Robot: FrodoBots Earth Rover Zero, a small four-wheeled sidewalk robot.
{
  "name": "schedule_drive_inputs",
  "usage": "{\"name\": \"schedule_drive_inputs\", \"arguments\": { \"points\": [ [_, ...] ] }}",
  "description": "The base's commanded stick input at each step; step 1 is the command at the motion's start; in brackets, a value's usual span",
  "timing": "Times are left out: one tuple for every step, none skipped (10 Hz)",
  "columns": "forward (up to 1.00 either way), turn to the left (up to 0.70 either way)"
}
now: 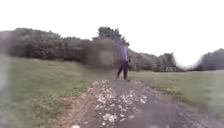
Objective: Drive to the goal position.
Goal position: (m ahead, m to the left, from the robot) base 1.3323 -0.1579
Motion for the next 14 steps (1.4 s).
{"name": "schedule_drive_inputs", "arguments": {
  "points": [
    [0.50, -0.01],
    [0.50, -0.01],
    [0.50, -0.01],
    [0.50, -0.01],
    [0.50, -0.01],
    [0.50, -0.01],
    [0.50, -0.01],
    [0.50, -0.01],
    [0.50, -0.01],
    [0.50, -0.01],
    [0.50, -0.01],
    [0.50, -0.01],
    [0.50, -0.01],
    [0.50, -0.01]
  ]
}}
